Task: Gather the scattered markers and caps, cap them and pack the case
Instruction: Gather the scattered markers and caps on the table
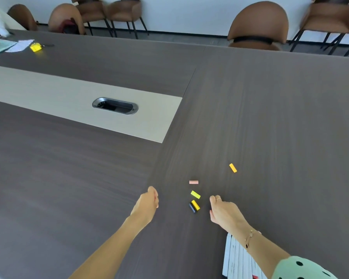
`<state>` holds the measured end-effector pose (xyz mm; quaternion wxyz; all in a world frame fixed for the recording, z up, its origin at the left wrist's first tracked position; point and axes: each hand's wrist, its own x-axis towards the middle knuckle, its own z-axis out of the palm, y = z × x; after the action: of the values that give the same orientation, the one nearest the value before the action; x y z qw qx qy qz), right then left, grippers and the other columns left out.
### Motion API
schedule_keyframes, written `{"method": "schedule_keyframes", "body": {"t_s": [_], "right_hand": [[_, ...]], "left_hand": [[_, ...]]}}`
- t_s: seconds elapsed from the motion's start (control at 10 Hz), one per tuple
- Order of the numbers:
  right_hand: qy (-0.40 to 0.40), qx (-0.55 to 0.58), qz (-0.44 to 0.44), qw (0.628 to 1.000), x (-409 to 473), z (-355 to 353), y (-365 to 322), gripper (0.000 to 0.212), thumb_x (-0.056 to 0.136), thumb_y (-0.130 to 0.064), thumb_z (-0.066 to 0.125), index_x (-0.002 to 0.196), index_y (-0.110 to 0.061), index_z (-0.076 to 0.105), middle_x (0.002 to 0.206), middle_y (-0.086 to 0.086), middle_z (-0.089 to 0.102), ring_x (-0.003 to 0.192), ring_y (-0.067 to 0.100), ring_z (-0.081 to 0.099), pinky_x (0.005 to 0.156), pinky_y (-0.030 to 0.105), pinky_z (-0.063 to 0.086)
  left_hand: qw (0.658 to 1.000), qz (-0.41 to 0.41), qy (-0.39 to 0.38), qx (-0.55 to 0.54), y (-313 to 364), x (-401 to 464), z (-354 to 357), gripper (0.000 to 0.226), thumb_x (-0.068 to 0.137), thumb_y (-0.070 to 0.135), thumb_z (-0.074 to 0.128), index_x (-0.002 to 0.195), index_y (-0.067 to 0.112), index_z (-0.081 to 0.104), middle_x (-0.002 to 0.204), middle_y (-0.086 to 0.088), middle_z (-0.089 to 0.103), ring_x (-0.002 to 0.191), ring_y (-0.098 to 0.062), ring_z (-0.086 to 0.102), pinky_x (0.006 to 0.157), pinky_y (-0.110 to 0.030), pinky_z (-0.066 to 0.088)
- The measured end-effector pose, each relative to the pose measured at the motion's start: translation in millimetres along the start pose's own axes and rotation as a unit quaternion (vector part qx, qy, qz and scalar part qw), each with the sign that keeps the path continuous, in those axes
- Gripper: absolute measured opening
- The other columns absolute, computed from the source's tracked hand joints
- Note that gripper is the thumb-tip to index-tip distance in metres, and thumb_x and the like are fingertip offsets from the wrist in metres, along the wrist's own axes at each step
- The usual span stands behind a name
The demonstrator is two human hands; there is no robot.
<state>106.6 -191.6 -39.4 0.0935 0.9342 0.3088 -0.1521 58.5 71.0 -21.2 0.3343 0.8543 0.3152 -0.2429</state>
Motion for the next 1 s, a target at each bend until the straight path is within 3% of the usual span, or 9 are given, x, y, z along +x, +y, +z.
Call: {"method": "schedule_keyframes", "body": {"t_s": [0.1, 0.2, 0.4, 0.5, 0.6, 0.7, 0.8, 0.9, 1.0], "right_hand": [[0.000, 0.018, -0.001, 1.000, -1.3, 0.3, -2.7, 0.038, 0.092, -0.003, 0.048, 0.129, 0.004, 0.042, 0.137, 0.024, 0.042, 0.084, 0.021, 0.068, 0.061, 0.026, 0.042], [0.052, 0.053, 0.026, 0.997, -3.0, 5.3, -3.1, 0.053, 0.059, -0.023, 0.086, 0.094, 0.002, 0.054, 0.086, 0.020, 0.065, 0.043, 0.016, 0.059, 0.039, 0.020, 0.038], [0.081, 0.008, -0.018, 0.997, -6.6, 19.2, 15.6, 0.035, 0.028, 0.005, 0.056, 0.061, 0.005, 0.066, 0.059, 0.012, 0.055, 0.029, 0.010, 0.010, 0.035, 0.011, 0.015], [0.054, 0.025, 0.026, 0.998, -0.9, 36.8, 30.2, 0.048, 0.019, 0.013, 0.073, 0.067, 0.006, 0.068, 0.058, 0.012, 0.056, 0.023, 0.011, 0.036, 0.029, 0.013, 0.028], [0.107, 0.050, 0.089, 0.989, 18.4, 38.4, 56.0, 0.056, 0.018, 0.007, 0.087, 0.070, 0.001, 0.067, 0.053, 0.004, 0.050, 0.026, 0.008, 0.043, 0.029, 0.011, 0.031], [0.175, 0.182, 0.182, 0.950, 47.1, 24.9, 89.3, 0.018, 0.066, -0.041, 0.073, 0.077, -0.043, 0.058, 0.049, -0.023, 0.041, 0.035, -0.013, 0.041, 0.036, -0.001, 0.023], [0.152, 0.330, 0.228, 0.903, 64.6, -3.0, 107.6, 0.024, 0.068, -0.044, 0.068, 0.082, -0.043, 0.049, 0.057, -0.022, 0.044, 0.038, -0.008, 0.041, 0.038, 0.006, 0.020], [0.153, 0.238, 0.202, 0.938, 67.6, -2.4, 111.2, 0.041, 0.058, -0.021, 0.091, 0.068, -0.009, 0.053, 0.057, -0.001, 0.047, 0.025, 0.011, 0.038, 0.031, 0.014, 0.013], [0.159, 0.191, 0.206, 0.946, 78.5, 3.7, 105.9, 0.052, 0.054, -0.025, 0.092, 0.071, -0.008, 0.045, 0.056, 0.003, 0.047, 0.027, 0.012, 0.042, 0.032, 0.012, 0.014]], "left_hand": [[0.999, 0.024, -0.032, 0.024, 27.1, -21.8, 12.7, 0.044, 0.093, 0.038, -0.001, 0.079, 0.034, 0.041, 0.056, 0.019, 0.027, 0.044, 0.002, 0.022, 0.047, -0.010, 0.024], [0.975, 0.152, 0.027, 0.158, 36.9, -29.5, 59.3, 0.027, 0.099, 0.040, 0.034, 0.096, 0.014, 0.041, 0.076, 0.002, 0.050, 0.065, -0.014, 0.047, 0.060, -0.026, 0.038], [0.972, 0.091, 0.070, 0.202, 72.9, -29.7, 101.1, 0.061, 0.093, 0.057, 0.040, 0.132, 0.012, 0.028, 0.077, 0.002, 0.057, 0.064, -0.014, 0.059, 0.049, -0.022, 0.043], [0.957, 0.103, 0.103, 0.251, 86.1, -27.0, 107.1, 0.046, 0.097, 0.043, 0.038, 0.130, 0.012, 0.034, 0.076, 0.002, 0.056, 0.070, -0.017, 0.066, 0.049, -0.024, 0.041], [0.949, 0.147, 0.105, 0.258, 93.4, -21.9, 101.5, 0.043, 0.062, 0.035, 0.082, 0.092, 0.011, 0.062, 0.051, 0.001, 0.032, 0.028, -0.017, 0.036, 0.037, -0.011, 0.004], [0.935, 0.151, 0.157, 0.280, 85.8, 0.8, 97.4, 0.039, 0.045, 0.018, 0.085, 0.076, 0.011, 0.062, 0.052, 0.004, 0.017, 0.030, -0.010, 0.000, 0.045, -0.008, -0.004], [0.926, 0.207, 0.196, 0.248, 75.9, 8.9, 93.2, 0.050, 0.022, -0.003, 0.082, 0.062, 0.010, 0.054, 0.053, 0.004, 0.015, 0.033, -0.013, -0.008, 0.058, 0.001, 0.005], [0.911, 0.244, 0.211, 0.257, 68.7, 11.3, 92.9, 0.051, 0.022, -0.008, 0.078, 0.062, 0.011, 0.052, 0.051, 0.003, 0.019, 0.036, -0.014, 0.003, 0.055, -0.002, -0.002], [0.922, 0.228, 0.167, 0.265, 74.0, 5.3, 82.0, 0.039, 0.037, -0.002, 0.082, 0.064, 0.010, 0.056, 0.056, 0.006, 0.020, 0.038, -0.015, 0.007, 0.040, -0.013, -0.009]]}}
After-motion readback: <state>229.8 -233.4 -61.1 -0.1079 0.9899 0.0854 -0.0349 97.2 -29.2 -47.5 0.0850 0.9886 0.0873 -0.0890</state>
